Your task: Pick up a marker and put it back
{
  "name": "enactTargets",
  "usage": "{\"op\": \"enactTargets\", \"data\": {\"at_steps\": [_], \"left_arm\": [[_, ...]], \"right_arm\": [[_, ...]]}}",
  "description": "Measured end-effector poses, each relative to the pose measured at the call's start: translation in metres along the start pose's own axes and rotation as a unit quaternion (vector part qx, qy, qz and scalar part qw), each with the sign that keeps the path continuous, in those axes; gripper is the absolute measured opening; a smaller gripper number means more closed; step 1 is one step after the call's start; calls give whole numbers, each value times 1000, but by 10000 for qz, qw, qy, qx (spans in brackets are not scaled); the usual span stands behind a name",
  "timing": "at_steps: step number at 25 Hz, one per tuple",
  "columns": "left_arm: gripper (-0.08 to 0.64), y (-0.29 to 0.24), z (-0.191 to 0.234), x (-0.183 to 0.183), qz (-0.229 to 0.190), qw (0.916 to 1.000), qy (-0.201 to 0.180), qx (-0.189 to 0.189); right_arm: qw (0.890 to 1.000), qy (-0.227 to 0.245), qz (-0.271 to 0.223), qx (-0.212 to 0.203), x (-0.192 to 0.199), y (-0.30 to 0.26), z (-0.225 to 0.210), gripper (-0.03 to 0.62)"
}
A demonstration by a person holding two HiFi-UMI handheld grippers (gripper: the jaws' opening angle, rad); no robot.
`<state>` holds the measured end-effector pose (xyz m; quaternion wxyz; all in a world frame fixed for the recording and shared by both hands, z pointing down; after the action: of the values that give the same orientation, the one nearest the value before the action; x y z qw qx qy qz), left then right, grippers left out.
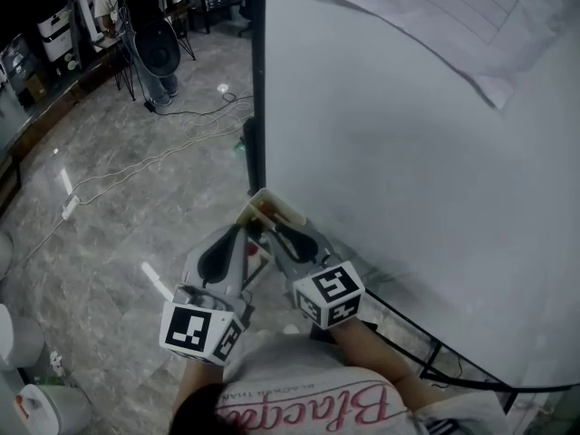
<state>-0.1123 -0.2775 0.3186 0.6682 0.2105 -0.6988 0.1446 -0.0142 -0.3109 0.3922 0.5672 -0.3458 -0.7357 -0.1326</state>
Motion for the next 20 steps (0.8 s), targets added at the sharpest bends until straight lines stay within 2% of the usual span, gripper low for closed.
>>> {"op": "enactTargets", "data": {"at_steps": [11,16,17,20], "left_arm": [[0,-11,-11,4,-4,9998,95,189],[0,-14,-18,3,-42,9995,93,294],[0,-14,-18,3,-50,9995,101,306],[0,-15,-18,2,-67,9995,119,294]], "right_arm": [[9976,-15,366,594,10,16,-26,120],[9959,211,596,639,14,20,-25,126],[9960,244,612,607,13,22,-24,145],[9970,338,468,511,1,29,-22,150]]}}
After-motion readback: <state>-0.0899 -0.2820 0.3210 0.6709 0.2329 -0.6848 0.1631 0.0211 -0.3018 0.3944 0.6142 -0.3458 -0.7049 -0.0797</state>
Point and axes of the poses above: the fingertips, and each gripper's own axes: y backward along the fingers, z to its left, x out of its underside, the point moved 4 cm from there along y, backward along the fingers, and after that the axes turned 11 degrees about -y, right-handed, at the moved point
